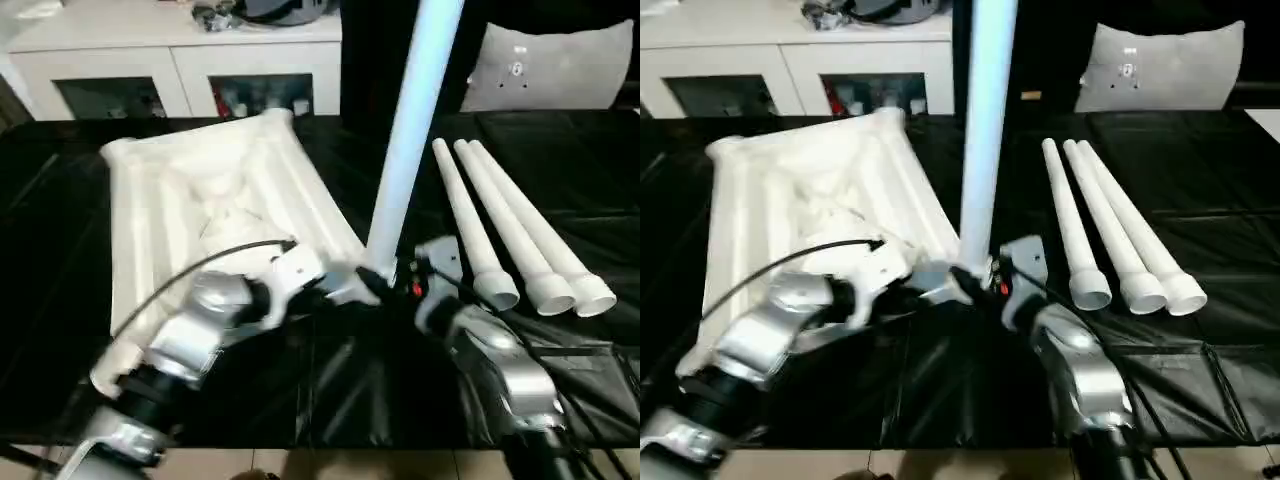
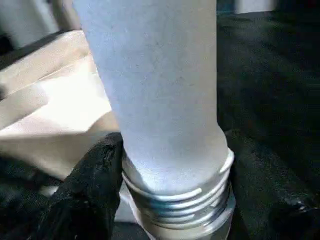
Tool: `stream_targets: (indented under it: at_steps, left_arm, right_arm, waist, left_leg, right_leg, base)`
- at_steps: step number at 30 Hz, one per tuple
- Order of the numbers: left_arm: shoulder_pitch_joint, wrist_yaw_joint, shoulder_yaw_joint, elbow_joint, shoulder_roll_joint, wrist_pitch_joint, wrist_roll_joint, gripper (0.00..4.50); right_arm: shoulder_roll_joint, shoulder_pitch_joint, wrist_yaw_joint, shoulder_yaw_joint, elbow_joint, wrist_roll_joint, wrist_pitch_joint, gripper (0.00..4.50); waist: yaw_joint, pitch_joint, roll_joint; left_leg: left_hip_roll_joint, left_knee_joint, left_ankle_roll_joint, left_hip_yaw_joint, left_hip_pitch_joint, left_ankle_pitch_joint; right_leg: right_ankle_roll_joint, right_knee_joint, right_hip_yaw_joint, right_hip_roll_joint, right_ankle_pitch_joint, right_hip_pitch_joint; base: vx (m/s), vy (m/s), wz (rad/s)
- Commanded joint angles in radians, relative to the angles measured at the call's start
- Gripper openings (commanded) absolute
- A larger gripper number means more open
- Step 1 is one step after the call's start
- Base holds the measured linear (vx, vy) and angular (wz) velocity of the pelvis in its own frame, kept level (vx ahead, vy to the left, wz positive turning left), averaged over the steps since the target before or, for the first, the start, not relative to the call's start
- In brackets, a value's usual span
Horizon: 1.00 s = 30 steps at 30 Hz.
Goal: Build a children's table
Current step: Insert table leg to table base
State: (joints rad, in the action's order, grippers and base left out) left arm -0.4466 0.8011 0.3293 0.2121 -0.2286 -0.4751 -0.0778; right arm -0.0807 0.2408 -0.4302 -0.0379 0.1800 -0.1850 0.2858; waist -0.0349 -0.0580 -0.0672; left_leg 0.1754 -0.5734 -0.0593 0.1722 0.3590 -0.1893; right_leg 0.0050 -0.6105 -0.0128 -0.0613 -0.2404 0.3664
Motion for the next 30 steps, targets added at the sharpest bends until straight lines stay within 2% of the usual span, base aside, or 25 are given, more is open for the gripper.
stream_targets:
  at_steps: [1,2,4,5,7,9,10,11,13,14,15,18,21,23,24,25,26,27,30]
  left_arm:
    - [-0.021,-0.102,0.041,-0.070,0.110,-0.062,0.002,0.00]
    - [-0.021,-0.105,0.042,-0.071,0.115,-0.065,0.001,0.00]
    - [-0.014,-0.114,0.060,-0.092,0.128,-0.077,-0.010,0.00]
    - [-0.008,-0.111,0.065,-0.103,0.125,-0.079,-0.016,0.00]
    - [0.001,-0.098,0.077,-0.109,0.105,-0.062,-0.032,0.00]
    - [0.011,-0.067,0.078,-0.101,0.070,-0.027,-0.029,0.00]
    - [0.020,-0.037,0.072,-0.089,0.031,0.000,-0.027,0.00]
    - [0.020,-0.035,0.071,-0.088,0.028,0.002,-0.028,0.00]
    - [0.029,-0.001,0.073,-0.082,-0.016,0.029,-0.034,0.00]
    - [0.033,0.034,0.067,-0.071,-0.045,0.061,-0.026,0.00]
    - [0.034,0.047,0.064,-0.064,-0.056,0.080,-0.023,0.00]
    - [0.038,0.115,0.062,-0.037,-0.102,0.166,-0.005,0.00]
    - [0.034,0.168,0.073,-0.014,-0.138,0.207,0.001,0.00]
    - [0.025,0.235,0.090,0.020,-0.181,0.273,0.003,0.00]
    - [0.019,0.273,0.096,0.036,-0.199,0.301,0.010,0.00]
    - [0.019,0.273,0.096,0.036,-0.199,0.301,0.010,0.00]
    - [0.012,0.315,0.101,0.051,-0.216,0.325,0.020,0.00]
    - [0.007,0.356,0.109,0.061,-0.231,0.342,0.029,0.00]
    - [0.002,0.386,0.113,0.074,-0.241,0.362,0.036,0.00]
  right_arm:
    - [0.105,-0.004,0.074,-0.072,0.072,0.010,0.049,2.74]
    - [0.107,-0.003,0.080,-0.072,0.073,0.013,0.046,2.74]
    - [0.118,-0.007,0.105,-0.073,0.078,0.031,0.018,2.74]
    - [0.120,-0.012,0.109,-0.065,0.075,0.032,0.010,3.30]
    - [0.118,-0.023,0.111,-0.045,0.067,0.028,-0.005,3.44]
    - [0.096,-0.035,0.092,-0.033,0.051,0.024,-0.023,3.61]
    - [0.072,-0.047,0.073,-0.017,0.027,0.016,-0.041,3.72]
    - [0.070,-0.048,0.072,-0.016,0.024,0.016,-0.042,3.79]
    - [0.050,-0.064,0.037,0.000,-0.019,-0.005,-0.056,3.92]
    - [0.020,-0.080,-0.008,0.001,-0.058,-0.022,-0.061,4.05]
    - [0.005,-0.086,-0.026,0.000,-0.074,-0.026,-0.063,4.15]
    - [-0.058,-0.109,-0.104,0.007,-0.114,-0.047,-0.087,4.35]
    - [-0.104,-0.115,-0.169,0.017,-0.127,-0.066,-0.100,4.44]
    - [-0.164,-0.119,-0.259,0.018,-0.143,-0.088,-0.103,4.44]
    - [-0.206,-0.124,-0.323,0.007,-0.152,-0.095,-0.096,4.44]
    - [-0.206,-0.124,-0.323,0.007,-0.152,-0.095,-0.096,4.44]
    - [-0.250,-0.126,-0.385,-0.007,-0.159,-0.100,-0.094,4.44]
    - [-0.288,-0.127,-0.443,-0.021,-0.166,-0.110,-0.085,4.44]
    - [-0.314,-0.128,-0.482,-0.029,-0.170,-0.119,-0.079,4.44]
  waist:
    - [-0.002,0.032,-0.001]
    - [-0.002,0.033,0.000]
    - [-0.003,0.042,-0.001]
    - [-0.004,0.046,-0.005]
    - [-0.007,0.057,-0.003]
    - [-0.008,0.060,-0.003]
    - [-0.010,0.060,-0.006]
    - [-0.011,0.059,-0.007]
    - [-0.009,0.055,-0.008]
    - [-0.009,0.055,-0.018]
    - [-0.009,0.054,-0.010]
    - [-0.013,0.053,-0.014]
    - [-0.018,0.055,-0.014]
    - [-0.023,0.057,-0.014]
    - [-0.025,0.059,-0.010]
    - [-0.027,0.060,-0.012]
    - [-0.026,0.060,-0.012]
    - [-0.029,0.061,-0.007]
    - [-0.032,0.062,-0.008]
  left_leg:
    - [0.046,0.086,-0.026,-0.025,-0.003,-0.307]
    - [0.045,0.084,-0.025,-0.024,-0.002,-0.296]
    - [0.045,0.079,-0.009,-0.024,0.003,-0.235]
    - [0.044,0.075,-0.004,-0.024,0.003,-0.213]
    - [0.039,0.059,0.030,-0.022,0.011,-0.089]
    - [0.035,0.054,0.053,-0.022,0.015,-0.046]
    - [0.036,0.053,0.059,-0.021,0.014,-0.056]
    - [0.036,0.054,0.060,-0.022,0.013,-0.067]
    - [0.041,0.059,0.052,-0.021,0.010,-0.116]
    - [0.042,0.060,0.046,-0.023,0.008,-0.128]
    - [0.041,0.059,0.044,-0.022,0.009,-0.142]
    - [0.042,0.059,0.048,-0.019,0.007,-0.141]
    - [0.044,0.058,0.054,-0.020,0.008,-0.127]
    - [0.043,0.054,0.065,-0.019,0.007,-0.113]
    - [0.043,0.052,0.072,-0.018,0.008,-0.097]
    - [0.043,0.050,0.077,-0.018,0.007,-0.088]
    - [0.043,0.050,0.079,-0.017,0.009,-0.087]
    - [0.042,0.049,0.087,-0.017,0.008,-0.088]
    - [0.042,0.045,0.100,-0.017,0.010,-0.073]
  right_leg:
    - [-0.183,0.097,0.037,-0.071,-0.269,-0.009]
    - [-0.183,0.096,0.037,-0.070,-0.255,-0.010]
    - [-0.189,0.089,0.035,-0.068,-0.150,-0.018]
    - [-0.194,0.085,0.034,-0.067,-0.105,-0.019]
    - [-0.215,0.065,0.031,-0.062,0.141,-0.029]
    - [-0.221,0.056,0.027,-0.062,0.245,-0.035]
    - [-0.221,0.056,0.025,-0.062,0.260,-0.033]
    - [-0.220,0.056,0.024,-0.062,0.254,-0.034]
    - [-0.221,0.061,0.024,-0.062,0.193,-0.032]
    - [-0.220,0.061,0.023,-0.062,0.171,-0.032]
    - [-0.215,0.065,0.025,-0.062,0.143,-0.036]
    - [-0.222,0.066,0.025,-0.061,0.104,-0.032]
    - [-0.225,0.064,0.026,-0.064,0.099,-0.032]
    - [-0.229,0.062,0.026,-0.064,0.112,-0.033]
    - [-0.230,0.058,0.026,-0.063,0.143,-0.036]
    - [-0.234,0.055,0.026,-0.063,0.162,-0.034]
    - [-0.237,0.054,0.025,-0.063,0.171,-0.034]
    - [-0.240,0.055,0.024,-0.063,0.171,-0.036]
    - [-0.250,0.051,0.023,-0.064,0.182,-0.036]
  base:
    - [0.000,0.000,0.00]
    - [0.000,0.000,0.00]
    - [0.000,0.000,0.00]
    - [0.050,-0.005,0.01]
    - [0.051,-0.008,0.01]
    - [0.000,0.000,0.00]
    - [0.000,0.000,0.00]
    - [0.000,0.000,0.00]
    - [0.000,0.000,0.00]
    - [0.000,0.000,0.00]
    - [0.000,0.000,0.00]
    - [0.000,0.000,0.00]
    - [0.000,0.000,0.00]
    - [0.000,0.000,0.00]
    - [0.000,0.000,0.00]
    - [0.000,0.000,0.00]
    - [0.000,0.000,0.00]
    - [0.000,0.000,0.00]
    - [0.000,0.000,0.00]
